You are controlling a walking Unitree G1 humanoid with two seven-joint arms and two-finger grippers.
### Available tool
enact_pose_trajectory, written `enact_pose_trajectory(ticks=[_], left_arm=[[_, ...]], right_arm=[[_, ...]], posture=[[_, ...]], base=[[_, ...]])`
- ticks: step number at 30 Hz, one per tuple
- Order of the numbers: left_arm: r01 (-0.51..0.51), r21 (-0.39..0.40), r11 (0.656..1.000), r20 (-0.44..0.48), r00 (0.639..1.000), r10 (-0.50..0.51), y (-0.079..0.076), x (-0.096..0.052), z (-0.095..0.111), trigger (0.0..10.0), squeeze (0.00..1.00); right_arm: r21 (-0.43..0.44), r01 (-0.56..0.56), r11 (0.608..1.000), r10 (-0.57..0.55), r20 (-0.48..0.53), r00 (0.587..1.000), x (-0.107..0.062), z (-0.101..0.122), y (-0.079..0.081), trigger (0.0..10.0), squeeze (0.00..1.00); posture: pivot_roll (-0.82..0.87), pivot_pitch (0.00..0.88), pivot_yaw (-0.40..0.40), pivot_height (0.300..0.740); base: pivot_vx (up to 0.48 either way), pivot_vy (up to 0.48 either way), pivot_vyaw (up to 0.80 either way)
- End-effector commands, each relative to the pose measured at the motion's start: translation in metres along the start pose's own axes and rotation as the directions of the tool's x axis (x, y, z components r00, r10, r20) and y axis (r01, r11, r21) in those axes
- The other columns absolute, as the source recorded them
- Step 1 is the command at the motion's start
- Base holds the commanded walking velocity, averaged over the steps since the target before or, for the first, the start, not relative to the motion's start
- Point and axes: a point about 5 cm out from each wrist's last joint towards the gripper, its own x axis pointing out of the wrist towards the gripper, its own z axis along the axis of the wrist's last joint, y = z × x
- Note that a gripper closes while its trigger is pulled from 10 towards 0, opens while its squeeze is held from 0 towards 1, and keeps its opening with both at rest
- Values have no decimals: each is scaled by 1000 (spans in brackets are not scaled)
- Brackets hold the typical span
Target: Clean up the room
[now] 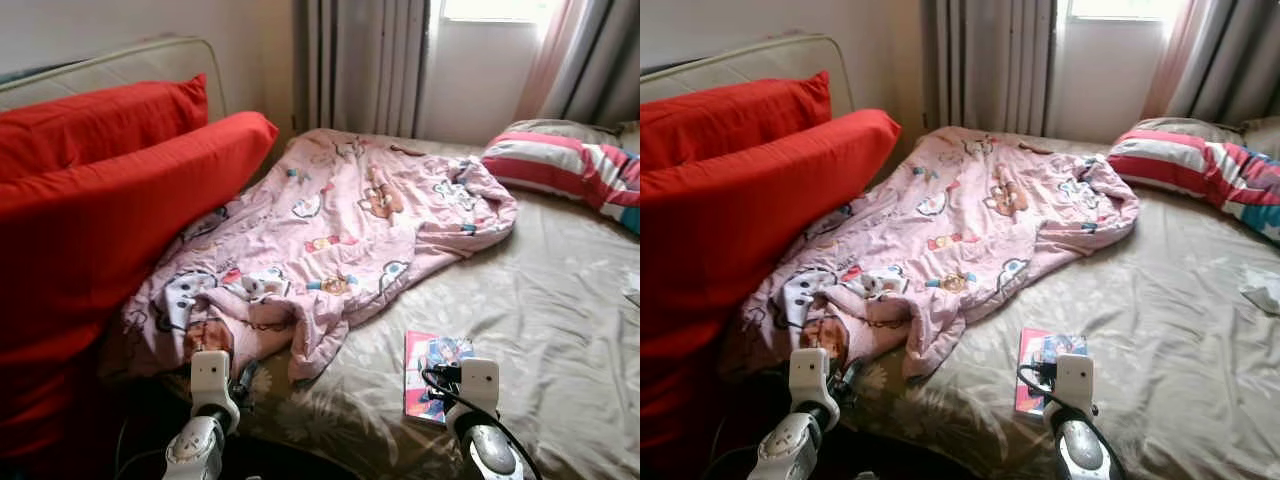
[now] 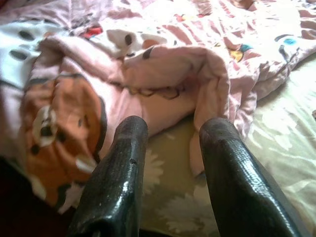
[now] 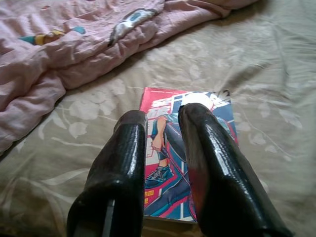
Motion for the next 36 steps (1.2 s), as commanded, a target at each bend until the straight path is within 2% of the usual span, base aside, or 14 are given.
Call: enact_pose_trajectory(ticks=[1, 15, 36], left_arm=[[-6, -11, 1000, -11, 1000, 6, 2, -1, -1, 10000, 0], [4, -12, 1000, -11, 1000, -4, 1, -1, -2, 10000, 0], [15, -3, 1000, -3, 1000, -15, 0, -1, -1, 10000, 0]], right_arm=[[6, -5, 1000, 5, -8, 1000, 1, 0, 1, 10000, 0], [6, -17, 1000, 17, -33, 999, -1, -4, 1, 10000, 0], [14, -13, 1000, 14, -70, 997, -3, -11, -1, 10000, 0]], posture=[[-73, 29, 11, 630], [-73, 29, 12, 630], [-75, 16, 20, 630]], base=[[0, 0, 0], [0, 0, 0], [256, 0, 0]])
